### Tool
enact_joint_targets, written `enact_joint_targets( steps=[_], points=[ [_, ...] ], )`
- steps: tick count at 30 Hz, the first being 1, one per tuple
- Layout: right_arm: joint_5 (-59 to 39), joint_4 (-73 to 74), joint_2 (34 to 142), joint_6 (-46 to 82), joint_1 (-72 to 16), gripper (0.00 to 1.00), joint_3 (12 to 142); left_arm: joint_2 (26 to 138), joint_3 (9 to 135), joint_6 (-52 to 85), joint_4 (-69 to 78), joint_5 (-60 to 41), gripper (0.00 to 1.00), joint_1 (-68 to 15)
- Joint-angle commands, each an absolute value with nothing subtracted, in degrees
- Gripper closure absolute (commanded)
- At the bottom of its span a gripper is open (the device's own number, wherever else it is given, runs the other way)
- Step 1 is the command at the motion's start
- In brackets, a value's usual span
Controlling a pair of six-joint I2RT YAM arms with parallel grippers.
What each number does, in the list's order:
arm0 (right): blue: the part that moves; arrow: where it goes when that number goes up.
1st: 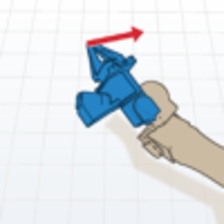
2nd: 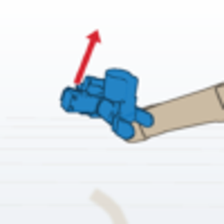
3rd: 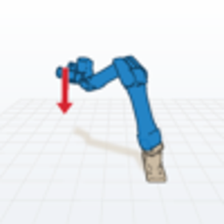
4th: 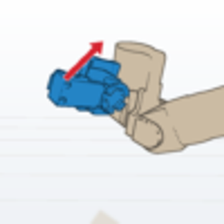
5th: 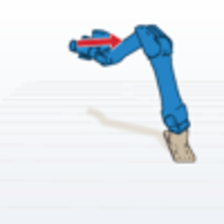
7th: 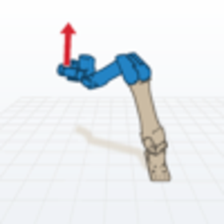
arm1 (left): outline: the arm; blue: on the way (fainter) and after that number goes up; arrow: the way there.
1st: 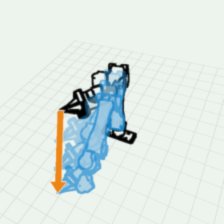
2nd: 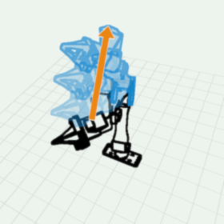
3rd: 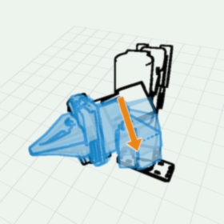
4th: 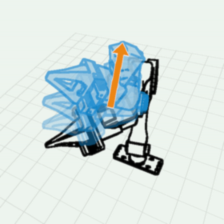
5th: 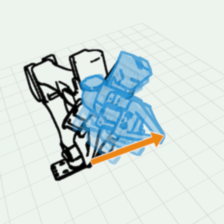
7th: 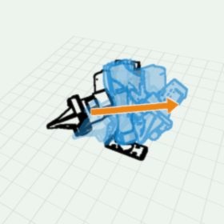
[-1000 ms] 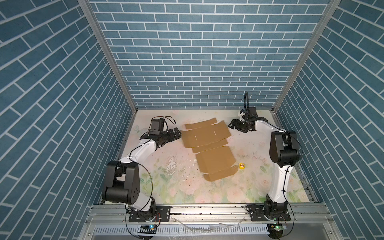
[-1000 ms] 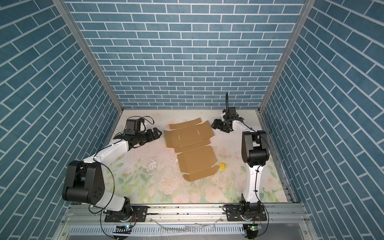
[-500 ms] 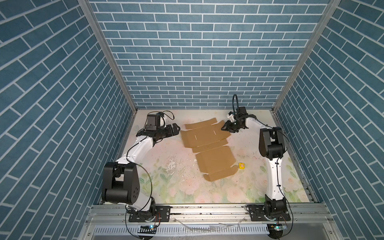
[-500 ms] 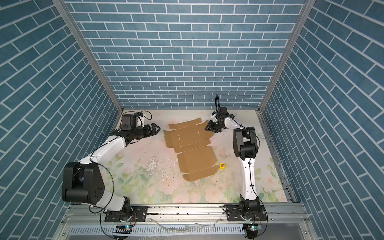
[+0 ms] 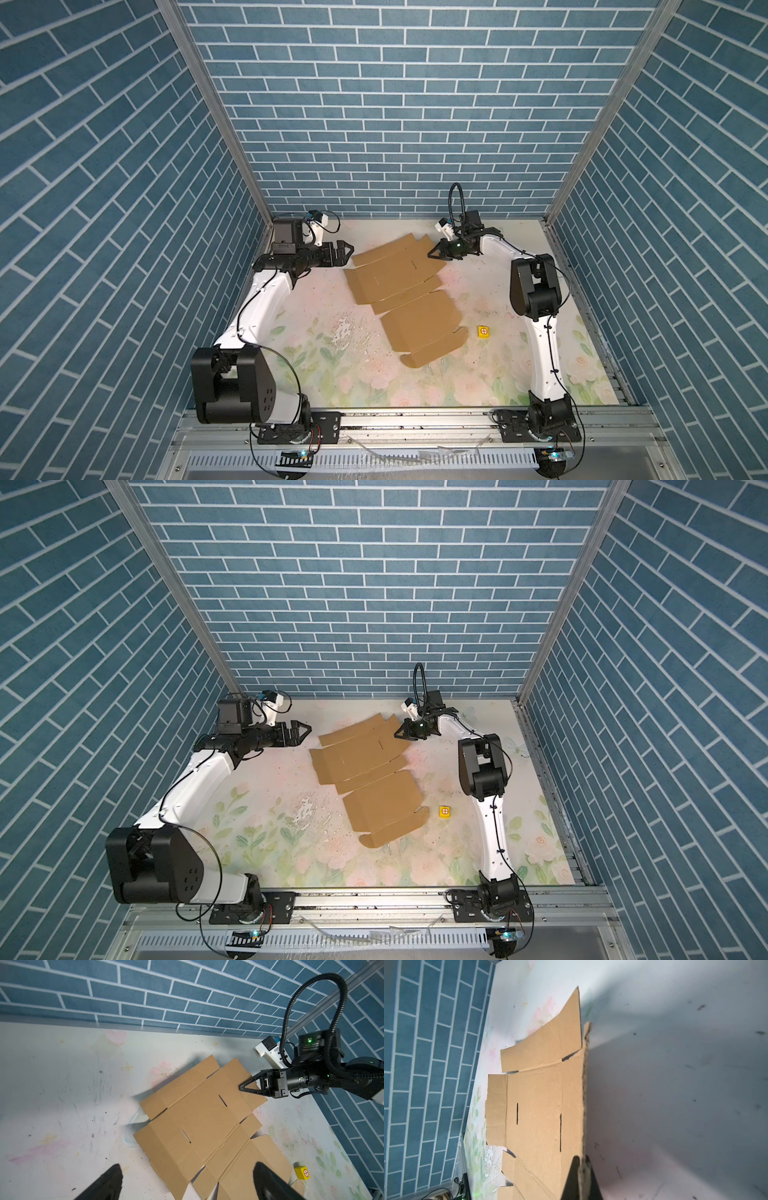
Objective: Fold the paper box
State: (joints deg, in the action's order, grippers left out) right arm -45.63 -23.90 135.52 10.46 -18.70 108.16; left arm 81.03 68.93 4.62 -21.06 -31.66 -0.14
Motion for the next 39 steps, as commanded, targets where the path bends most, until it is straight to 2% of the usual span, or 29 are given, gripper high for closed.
enact_joint_targets(
  steps=[1,8,20,26,39],
  points=[
    [-51.7,-18.7,130.5,4.7,-19.2,1.0,105.9,79.9,70.1,-0.8,-25.0,-33.6,0.0,0.5],
    [-58.2,-14.1,126.2,0.6,-20.2,1.0,103.6,79.5,74.1,-7.4,-31.0,-35.4,0.01,0.7],
    [-67.0,-15.4,120.3,-12.6,-22.7,1.0,100.9,81.6,76.9,-16.6,-36.8,-40.3,0.0,0.8],
    [-71.0,-17.7,120.1,-15.9,-23.6,1.0,101.6,82.9,75.4,-20.2,-36.1,-43.0,0.01,0.7],
    [-79.0,-27.7,119.9,-20.6,-26.1,1.0,105.9,85.4,75.3,-22.5,-36.3,-42.4,0.02,0.7]
  ],
)
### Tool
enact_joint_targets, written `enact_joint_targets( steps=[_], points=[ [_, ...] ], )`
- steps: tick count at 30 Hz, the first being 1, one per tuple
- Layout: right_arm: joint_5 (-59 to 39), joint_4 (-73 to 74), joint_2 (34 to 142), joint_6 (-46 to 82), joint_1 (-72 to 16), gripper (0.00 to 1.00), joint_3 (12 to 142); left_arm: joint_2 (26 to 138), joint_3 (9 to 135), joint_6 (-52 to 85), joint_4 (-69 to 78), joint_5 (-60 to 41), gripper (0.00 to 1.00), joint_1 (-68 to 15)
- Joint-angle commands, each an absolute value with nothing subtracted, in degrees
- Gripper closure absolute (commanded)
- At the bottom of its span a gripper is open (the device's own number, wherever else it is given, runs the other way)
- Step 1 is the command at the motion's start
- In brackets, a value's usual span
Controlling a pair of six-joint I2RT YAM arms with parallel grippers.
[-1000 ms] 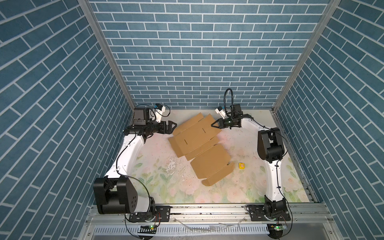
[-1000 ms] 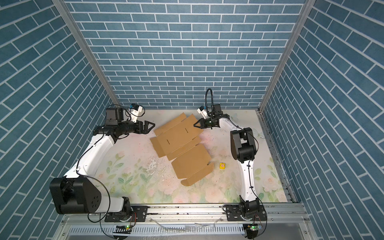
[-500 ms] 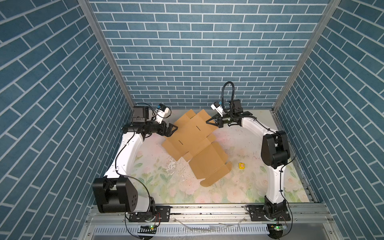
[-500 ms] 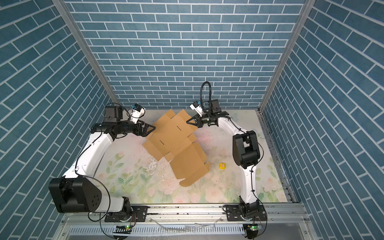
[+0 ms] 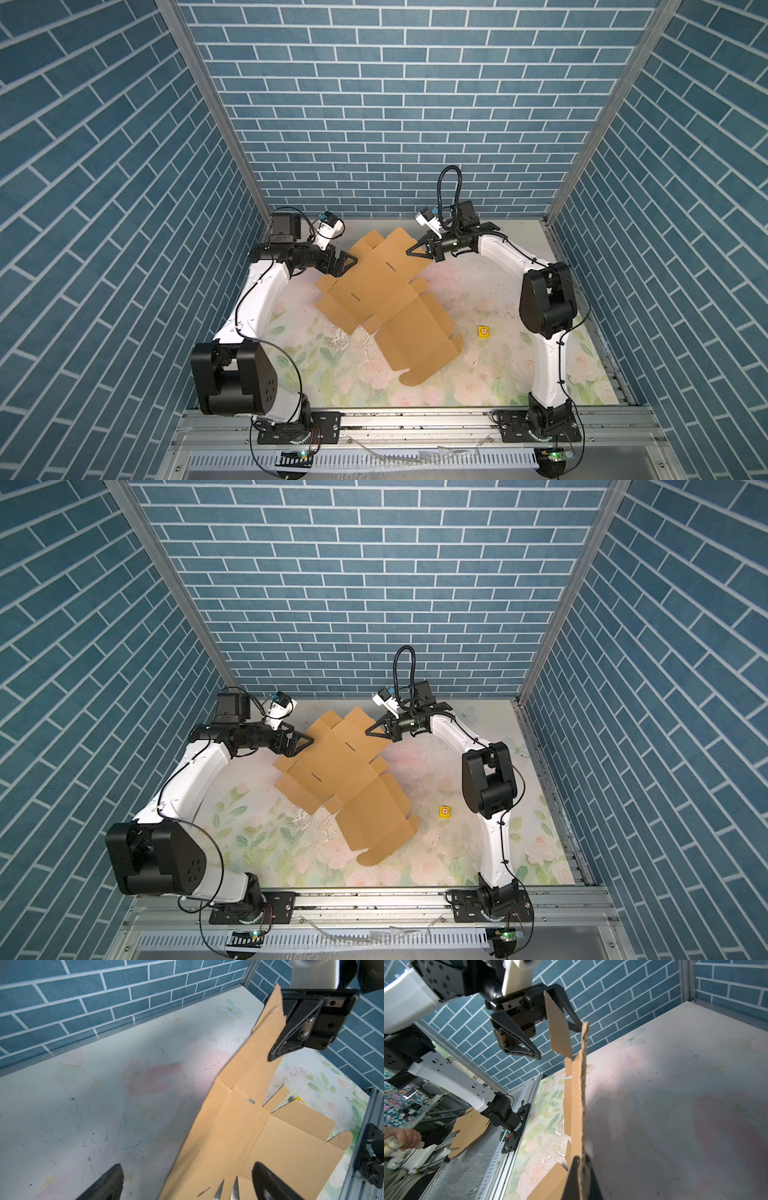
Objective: Fold the paper box
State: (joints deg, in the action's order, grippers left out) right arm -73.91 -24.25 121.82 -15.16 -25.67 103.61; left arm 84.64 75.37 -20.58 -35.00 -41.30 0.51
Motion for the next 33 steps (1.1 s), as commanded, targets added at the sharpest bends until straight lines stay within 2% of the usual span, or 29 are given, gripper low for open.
enact_joint_targets(
  steps=[1,5,14,20,25,29,31,33],
  points=[
    [-79.2,-27.8,120.0,-20.5,-26.2,1.0,106.2,85.7,75.0,-22.2,-36.3,-43.0,0.03,0.7],
    [-78.7,-28.6,120.6,-20.4,-26.4,1.0,107.8,85.3,73.2,-20.4,-35.1,-47.8,0.14,0.7],
    [-75.5,-27.8,121.2,-21.1,-26.7,1.0,108.0,84.9,72.0,-22.0,-34.3,-48.1,0.46,0.9],
    [-74.6,-27.3,121.7,-21.2,-26.7,1.0,108.2,84.6,71.4,-22.3,-34.1,-47.3,0.58,0.9],
    [-73.1,-26.7,121.9,-21.5,-26.7,1.0,107.9,84.4,70.6,-22.1,-33.1,-45.8,0.78,0.9],
    [-72.9,-26.0,122.0,-21.1,-26.8,1.0,107.8,84.0,70.4,-21.8,-32.3,-43.2,0.89,0.9],
    [-70.8,-25.9,121.4,-21.3,-26.6,0.94,107.1,83.9,70.5,-22.4,-32.7,-41.8,0.91,0.9],
    [-67.7,-26.0,119.8,-22.1,-26.5,0.83,105.5,83.8,70.7,-23.2,-33.2,-40.8,0.91,0.9]
  ],
)
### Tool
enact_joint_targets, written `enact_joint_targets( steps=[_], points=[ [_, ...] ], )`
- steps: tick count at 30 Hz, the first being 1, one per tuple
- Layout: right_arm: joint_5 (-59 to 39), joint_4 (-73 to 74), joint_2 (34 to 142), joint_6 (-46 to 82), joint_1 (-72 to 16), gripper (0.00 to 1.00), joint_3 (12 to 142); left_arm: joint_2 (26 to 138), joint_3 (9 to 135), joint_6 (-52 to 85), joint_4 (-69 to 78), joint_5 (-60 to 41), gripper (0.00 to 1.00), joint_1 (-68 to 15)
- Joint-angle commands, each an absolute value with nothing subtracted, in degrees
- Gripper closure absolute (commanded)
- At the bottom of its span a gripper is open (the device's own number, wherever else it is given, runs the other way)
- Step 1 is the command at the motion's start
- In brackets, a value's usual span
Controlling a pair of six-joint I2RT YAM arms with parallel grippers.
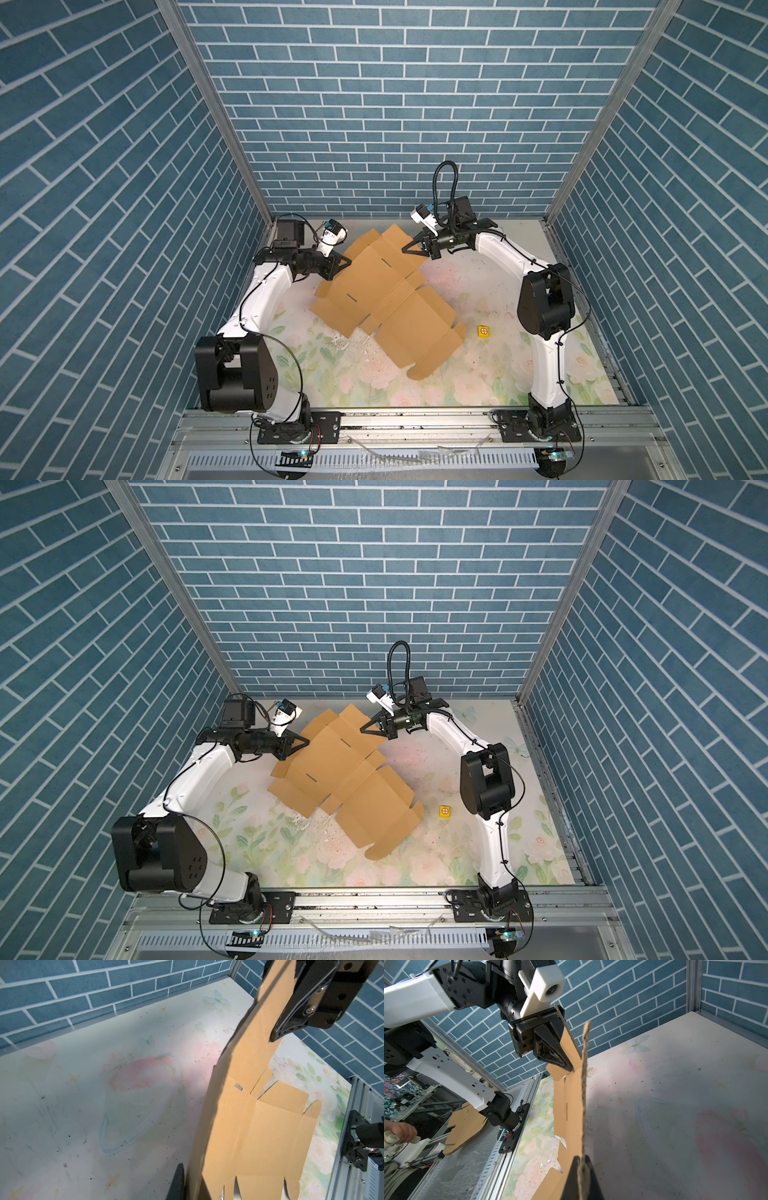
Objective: Fold the paper box
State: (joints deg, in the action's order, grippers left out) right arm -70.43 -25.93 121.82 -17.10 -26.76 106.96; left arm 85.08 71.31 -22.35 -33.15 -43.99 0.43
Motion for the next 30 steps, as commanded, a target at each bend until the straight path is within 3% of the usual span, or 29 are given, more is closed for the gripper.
enact_joint_targets(
  steps=[1,7,12,17,30],
  points=[
    [-66.2,-25.7,118.8,-22.5,-26.4,0.79,104.3,83.6,70.7,-23.2,-33.2,-40.2,0.91,0.9],
    [-51.4,-18.7,109.5,-14.8,-24.9,0.67,92.5,83.2,71.3,-22.5,-34.5,-36.6,0.92,0.5],
    [-38.3,-7.4,104.4,2.6,-24.6,0.64,82.4,82.9,71.5,-23.3,-35.6,-34.9,0.99,0.0],
    [-35.0,-3.1,109.5,12.3,-26.2,0.62,81.6,83.8,71.8,-23.6,-35.2,-33.4,1.0,-0.2],
    [-39.4,6.7,120.7,18.0,-32.5,0.56,83.4,84.1,71.4,-24.4,-34.7,-32.0,1.0,-1.6]
  ],
)
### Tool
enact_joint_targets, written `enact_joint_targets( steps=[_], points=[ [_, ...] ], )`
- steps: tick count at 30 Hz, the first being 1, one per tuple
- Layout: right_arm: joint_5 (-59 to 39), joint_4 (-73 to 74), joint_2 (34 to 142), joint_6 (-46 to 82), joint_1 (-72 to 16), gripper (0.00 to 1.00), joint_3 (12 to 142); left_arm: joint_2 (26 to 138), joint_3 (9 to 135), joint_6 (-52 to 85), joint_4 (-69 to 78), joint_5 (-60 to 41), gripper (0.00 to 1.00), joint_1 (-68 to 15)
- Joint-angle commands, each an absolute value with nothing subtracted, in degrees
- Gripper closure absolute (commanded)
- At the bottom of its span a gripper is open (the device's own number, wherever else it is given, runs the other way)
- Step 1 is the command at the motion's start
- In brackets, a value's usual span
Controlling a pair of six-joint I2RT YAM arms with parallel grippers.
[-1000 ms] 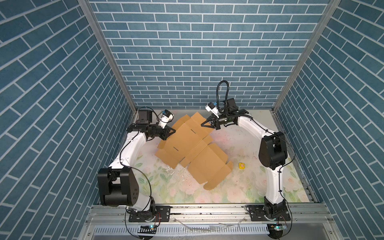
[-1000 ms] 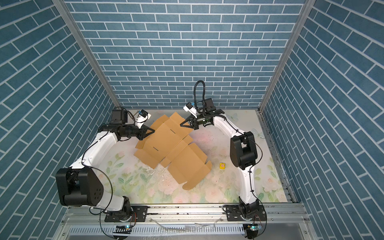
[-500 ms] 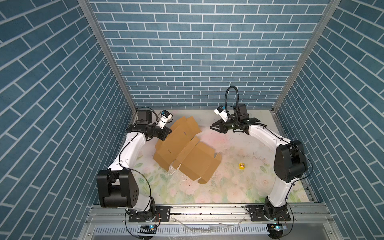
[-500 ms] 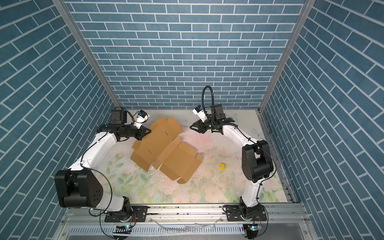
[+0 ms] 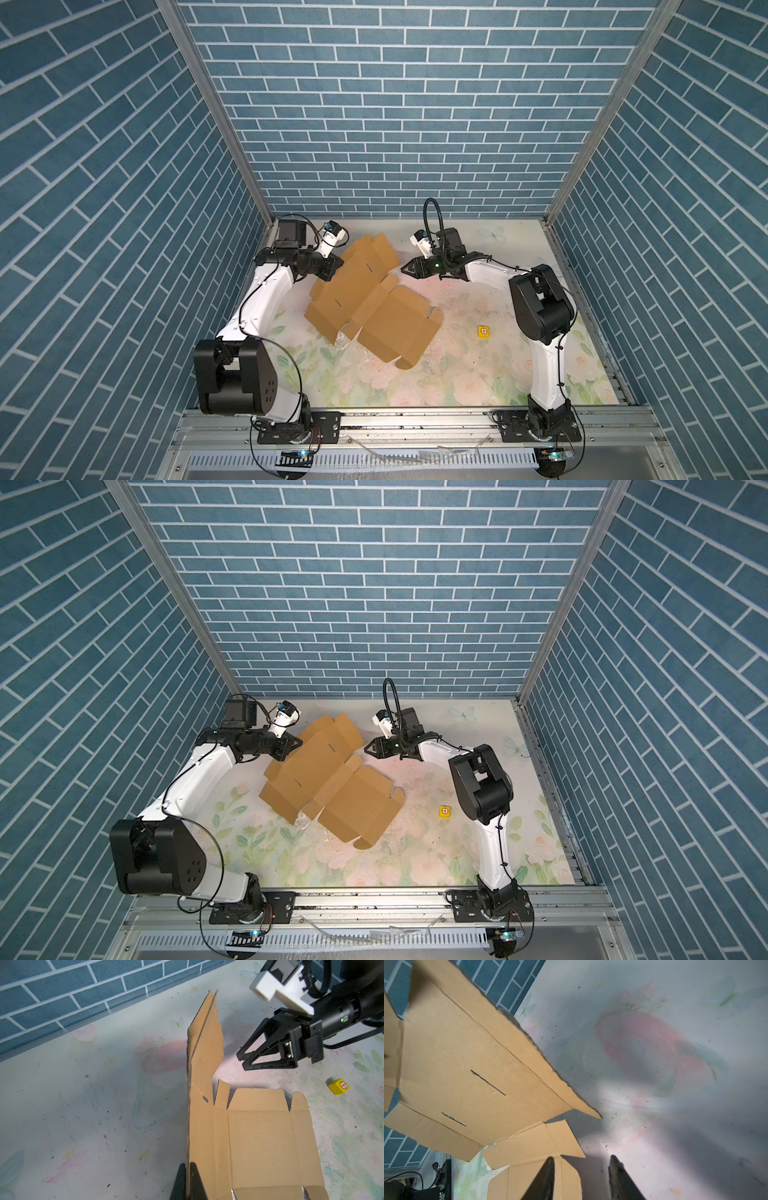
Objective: Fold the paper box
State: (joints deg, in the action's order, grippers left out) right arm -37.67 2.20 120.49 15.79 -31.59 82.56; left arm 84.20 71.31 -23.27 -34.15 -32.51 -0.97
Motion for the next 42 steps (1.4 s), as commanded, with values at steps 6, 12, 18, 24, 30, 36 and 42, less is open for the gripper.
enact_joint_targets(
  steps=[6,12,18,24,30,36,42],
  points=[
    [-40.0,9.0,123.1,18.4,-34.2,0.57,83.3,85.0,71.4,-24.5,-34.1,-30.0,1.0,-2.0],
    [-39.3,8.4,125.2,17.3,-34.4,0.58,84.0,85.0,70.7,-24.2,-33.2,-29.0,1.0,-2.7],
    [-39.3,8.9,127.8,17.1,-35.5,0.58,83.8,84.8,69.9,-24.1,-32.0,-27.2,1.0,-3.5],
    [-39.8,11.0,127.5,18.1,-36.2,0.64,82.8,85.0,69.4,-23.2,-30.9,-25.5,1.0,-3.7],
    [-40.7,12.2,123.9,19.3,-36.7,0.71,80.2,85.1,68.7,-21.4,-29.4,-23.3,1.0,-3.8],
    [-40.1,13.3,121.6,19.9,-37.3,0.76,77.4,85.2,68.3,-21.4,-29.0,-22.9,1.0,-4.0],
    [-36.8,11.5,120.2,18.7,-38.4,0.8,77.2,85.3,67.9,-23.5,-29.2,-22.9,1.0,-4.8]
  ],
)
